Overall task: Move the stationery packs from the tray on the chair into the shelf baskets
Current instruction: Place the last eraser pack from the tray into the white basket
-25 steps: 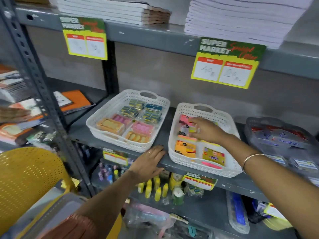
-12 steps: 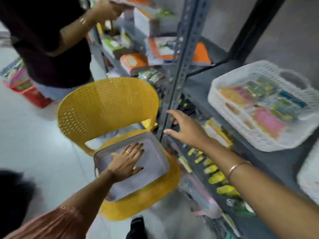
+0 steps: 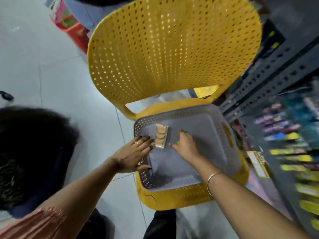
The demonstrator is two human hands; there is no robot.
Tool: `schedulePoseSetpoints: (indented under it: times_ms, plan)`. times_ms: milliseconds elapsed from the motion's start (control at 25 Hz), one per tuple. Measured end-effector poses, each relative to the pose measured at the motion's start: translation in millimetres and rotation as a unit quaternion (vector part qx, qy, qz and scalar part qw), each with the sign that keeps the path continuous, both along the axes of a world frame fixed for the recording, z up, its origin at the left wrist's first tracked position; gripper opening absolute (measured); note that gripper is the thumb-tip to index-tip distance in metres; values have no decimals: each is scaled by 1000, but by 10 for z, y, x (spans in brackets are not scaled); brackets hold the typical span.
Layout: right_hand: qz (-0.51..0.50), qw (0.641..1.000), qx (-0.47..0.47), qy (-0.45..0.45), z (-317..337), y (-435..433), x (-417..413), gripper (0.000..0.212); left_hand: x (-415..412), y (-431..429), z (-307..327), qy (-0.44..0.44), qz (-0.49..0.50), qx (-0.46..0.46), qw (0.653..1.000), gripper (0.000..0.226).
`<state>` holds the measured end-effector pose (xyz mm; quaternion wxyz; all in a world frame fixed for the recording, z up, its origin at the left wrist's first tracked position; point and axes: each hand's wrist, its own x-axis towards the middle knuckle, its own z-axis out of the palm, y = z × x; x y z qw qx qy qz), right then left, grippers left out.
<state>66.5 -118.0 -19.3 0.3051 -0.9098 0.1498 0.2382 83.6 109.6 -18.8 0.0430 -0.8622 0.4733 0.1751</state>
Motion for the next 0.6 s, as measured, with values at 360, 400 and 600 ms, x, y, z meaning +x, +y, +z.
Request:
schedulePoseSetpoints:
  times_ms: [360,400,600]
  plan:
    - [-137,991,3,5,-535,578,409,70,13,114,-349,-9,-28,-56,998,67]
    - [-120,993,-12,5,-541,598,421,71,12,118,-359,-8,-25,-59,998,67]
    - [-71,996,-47,12,-502,498,415,69,21,113,-371,-12,-25,-63,998,68]
